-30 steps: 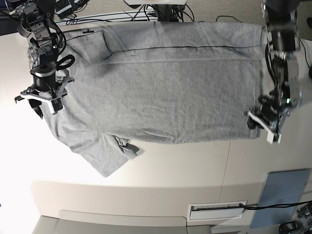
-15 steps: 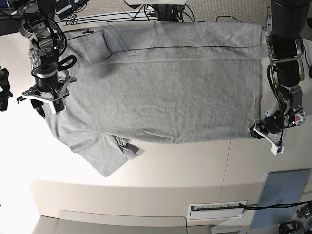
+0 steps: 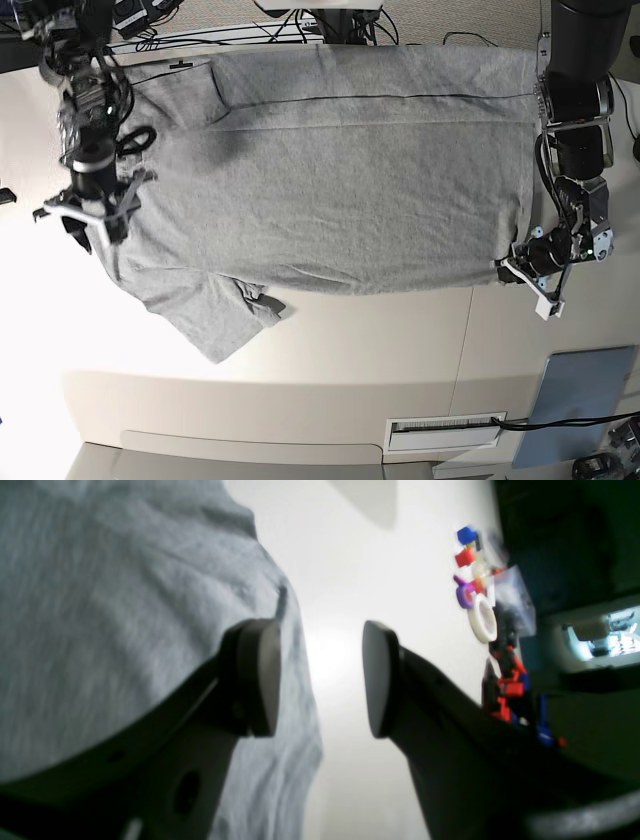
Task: Fold the T-shirt properly
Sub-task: 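Move both grippers along the shirt sides to the hem corners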
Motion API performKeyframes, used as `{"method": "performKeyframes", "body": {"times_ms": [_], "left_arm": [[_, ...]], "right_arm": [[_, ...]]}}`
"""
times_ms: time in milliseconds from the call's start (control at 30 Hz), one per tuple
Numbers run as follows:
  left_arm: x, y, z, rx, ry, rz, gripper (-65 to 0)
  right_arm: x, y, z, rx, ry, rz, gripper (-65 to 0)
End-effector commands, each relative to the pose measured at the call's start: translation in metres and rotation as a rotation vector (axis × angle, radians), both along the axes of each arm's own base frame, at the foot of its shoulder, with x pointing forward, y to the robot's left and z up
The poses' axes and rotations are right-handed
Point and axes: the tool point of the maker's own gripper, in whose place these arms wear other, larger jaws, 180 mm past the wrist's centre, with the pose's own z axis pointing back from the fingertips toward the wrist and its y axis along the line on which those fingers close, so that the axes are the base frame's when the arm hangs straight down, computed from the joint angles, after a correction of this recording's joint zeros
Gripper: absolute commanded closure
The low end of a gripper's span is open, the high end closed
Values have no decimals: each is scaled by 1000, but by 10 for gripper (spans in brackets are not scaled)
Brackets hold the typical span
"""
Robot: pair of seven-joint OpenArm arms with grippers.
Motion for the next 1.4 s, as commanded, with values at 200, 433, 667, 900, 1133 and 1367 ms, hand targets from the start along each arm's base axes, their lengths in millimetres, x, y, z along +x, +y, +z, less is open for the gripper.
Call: {"method": "performKeyframes", "body": {"times_ms": [200, 433, 667, 900, 1133, 1367], "left_arm": [[-1, 9, 4, 47, 36, -22, 0], [-3, 9, 3, 48, 46, -25, 0], [-3, 9, 3, 48, 46, -24, 0], [-2, 9, 3, 47, 42, -23, 0], [-2, 9, 3, 48, 43, -23, 0], [-2, 9, 3, 47, 41, -26, 0]], "right_arm": [[70, -4, -1, 158, 41, 32, -264], [126, -16, -42, 395, 257, -29, -264], [159, -40, -62, 523, 384, -114, -264], [157, -55, -72, 575, 475, -147, -264], [135, -58, -99, 592, 546, -180, -264], [109, -62, -129, 546, 606, -190, -190]]}}
